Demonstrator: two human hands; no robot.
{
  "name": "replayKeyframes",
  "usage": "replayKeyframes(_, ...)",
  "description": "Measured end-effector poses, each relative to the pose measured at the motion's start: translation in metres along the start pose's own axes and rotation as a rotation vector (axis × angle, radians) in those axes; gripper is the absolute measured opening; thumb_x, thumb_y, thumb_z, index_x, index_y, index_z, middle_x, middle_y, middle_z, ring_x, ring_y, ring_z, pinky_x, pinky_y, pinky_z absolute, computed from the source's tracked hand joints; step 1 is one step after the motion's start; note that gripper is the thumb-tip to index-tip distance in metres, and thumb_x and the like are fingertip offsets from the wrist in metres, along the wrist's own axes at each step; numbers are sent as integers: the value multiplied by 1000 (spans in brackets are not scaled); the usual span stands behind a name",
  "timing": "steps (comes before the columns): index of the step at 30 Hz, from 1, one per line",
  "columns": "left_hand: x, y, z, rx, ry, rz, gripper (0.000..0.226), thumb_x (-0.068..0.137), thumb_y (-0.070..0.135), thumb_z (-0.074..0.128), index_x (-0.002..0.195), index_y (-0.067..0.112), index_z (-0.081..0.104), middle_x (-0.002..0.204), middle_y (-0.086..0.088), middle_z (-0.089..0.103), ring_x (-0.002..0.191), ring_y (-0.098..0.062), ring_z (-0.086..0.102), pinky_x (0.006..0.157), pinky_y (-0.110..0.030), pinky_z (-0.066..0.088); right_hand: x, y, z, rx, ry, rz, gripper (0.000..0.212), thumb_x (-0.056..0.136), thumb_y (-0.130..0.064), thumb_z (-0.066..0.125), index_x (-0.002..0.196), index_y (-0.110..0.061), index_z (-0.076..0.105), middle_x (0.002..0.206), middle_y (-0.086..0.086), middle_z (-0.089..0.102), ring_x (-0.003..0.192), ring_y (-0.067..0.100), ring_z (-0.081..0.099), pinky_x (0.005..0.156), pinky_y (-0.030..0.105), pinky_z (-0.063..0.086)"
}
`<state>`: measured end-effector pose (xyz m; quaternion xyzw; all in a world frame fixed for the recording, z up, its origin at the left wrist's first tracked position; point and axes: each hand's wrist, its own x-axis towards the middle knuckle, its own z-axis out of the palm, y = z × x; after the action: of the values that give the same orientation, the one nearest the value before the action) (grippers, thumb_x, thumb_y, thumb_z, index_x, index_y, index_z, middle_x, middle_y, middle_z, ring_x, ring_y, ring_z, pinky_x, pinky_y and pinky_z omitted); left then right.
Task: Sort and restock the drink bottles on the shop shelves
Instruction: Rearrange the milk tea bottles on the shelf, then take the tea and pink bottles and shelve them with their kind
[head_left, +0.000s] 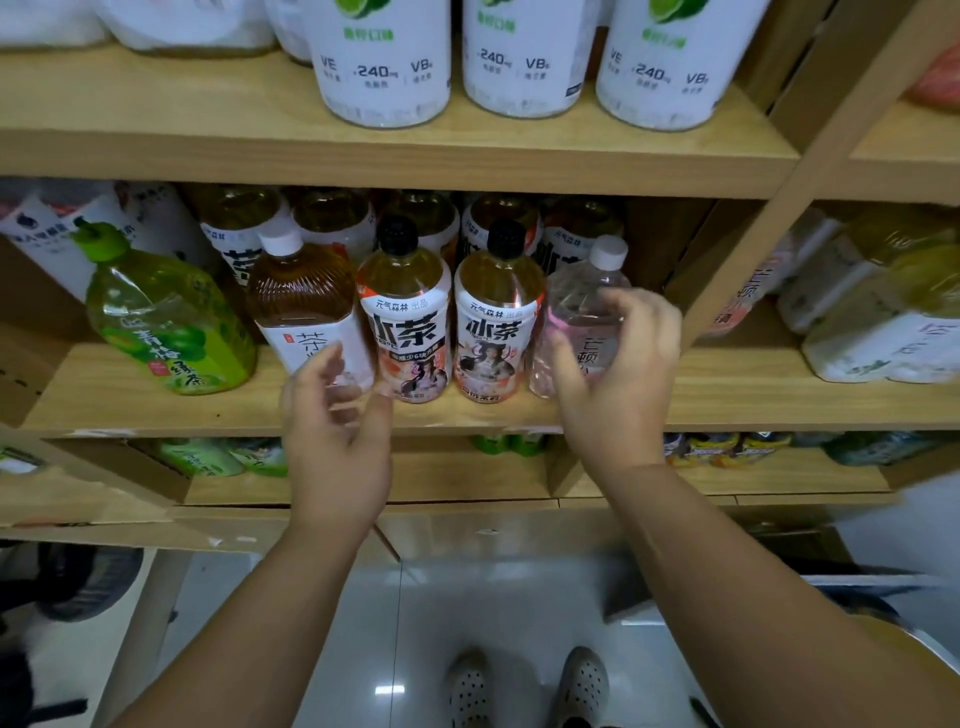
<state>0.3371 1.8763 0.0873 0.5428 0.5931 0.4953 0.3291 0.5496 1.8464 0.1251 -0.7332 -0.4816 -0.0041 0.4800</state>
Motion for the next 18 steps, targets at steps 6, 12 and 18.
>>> replayKeyframes(6, 50, 10, -28, 167, 135, 57, 78, 85, 29, 80, 150, 19, 39, 147, -5, 39, 130, -19, 47, 110, -38, 44, 23, -5, -1, -52, -226, 167, 84, 88, -22, 77, 155, -8, 27, 155, 11, 38, 142, 22, 37, 120, 36, 32)
replayKeyframes(12, 88, 19, -30, 283, -42, 106, 91, 82, 33, 83, 155, 11, 32, 147, -12, 42, 138, -27, 42, 110, -35, 37, 28, -2, -1, -106, -220, 196, 94, 86, -21, 79, 159, -10, 20, 157, 9, 38, 144, 28, 40, 117, 39, 38)
replayKeyframes(18, 102, 19, -40, 338, -134, 91, 94, 81, 25, 84, 157, 17, 30, 140, -11, 40, 131, -28, 47, 92, -27, 46, 19, -1, -10, -124, -193, 131, 100, 88, -18, 78, 162, -7, 12, 161, 11, 31, 148, 27, 30, 118, 31, 27)
